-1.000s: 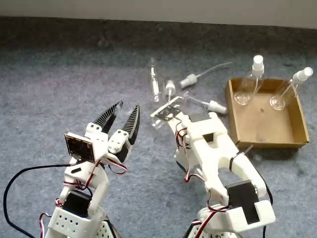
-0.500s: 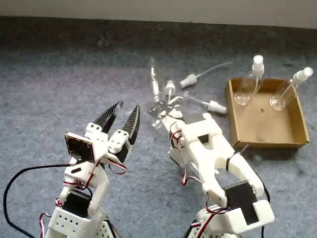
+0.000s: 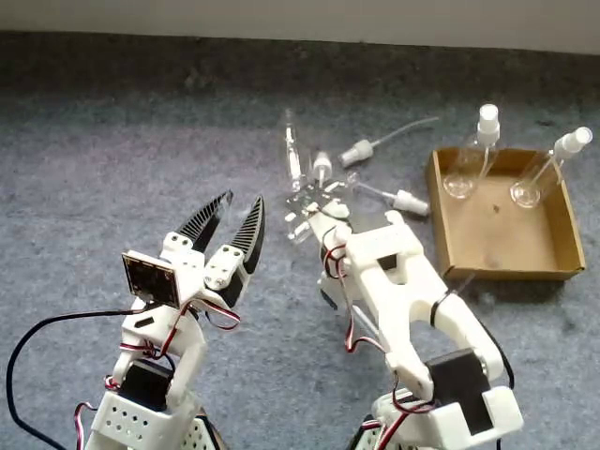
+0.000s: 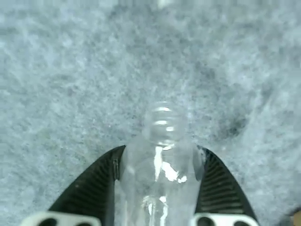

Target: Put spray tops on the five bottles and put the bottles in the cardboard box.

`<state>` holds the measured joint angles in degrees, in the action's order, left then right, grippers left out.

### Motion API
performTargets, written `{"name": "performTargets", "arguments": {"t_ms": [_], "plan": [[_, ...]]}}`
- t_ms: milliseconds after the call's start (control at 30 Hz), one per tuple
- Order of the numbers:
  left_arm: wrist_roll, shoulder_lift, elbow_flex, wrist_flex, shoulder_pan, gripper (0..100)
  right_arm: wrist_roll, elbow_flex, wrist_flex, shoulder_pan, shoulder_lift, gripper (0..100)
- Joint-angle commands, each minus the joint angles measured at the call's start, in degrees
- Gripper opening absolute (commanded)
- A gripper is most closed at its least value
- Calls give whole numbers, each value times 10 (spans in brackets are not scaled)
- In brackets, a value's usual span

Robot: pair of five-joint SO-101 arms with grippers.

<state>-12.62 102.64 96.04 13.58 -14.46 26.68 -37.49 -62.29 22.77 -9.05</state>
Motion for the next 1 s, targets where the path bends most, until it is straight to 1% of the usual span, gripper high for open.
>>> {"name": "performTargets", "arguments": {"t_ms": [0,200,300,433,600,700,800,967], "plan": [[7,8,11,2,7,119,-5,46,-5,-27,-105,101],[6,8,11,2,7,119,-6,29,-5,-36,-280,101],[6,8,11,3,7,119,-6,-32,7,-44,-374,101],[6,8,11,3,7,119,-11,-160,84,-48,-498,101],[6,8,11,3,7,119,-103,-316,205,-48,-641,103],[6,8,11,3,7,119,-138,-378,235,-47,-697,103],[7,8,11,3,7,119,-163,-407,247,-47,-722,103],[7,8,11,3,7,119,-229,-422,299,-46,-729,103]]}}
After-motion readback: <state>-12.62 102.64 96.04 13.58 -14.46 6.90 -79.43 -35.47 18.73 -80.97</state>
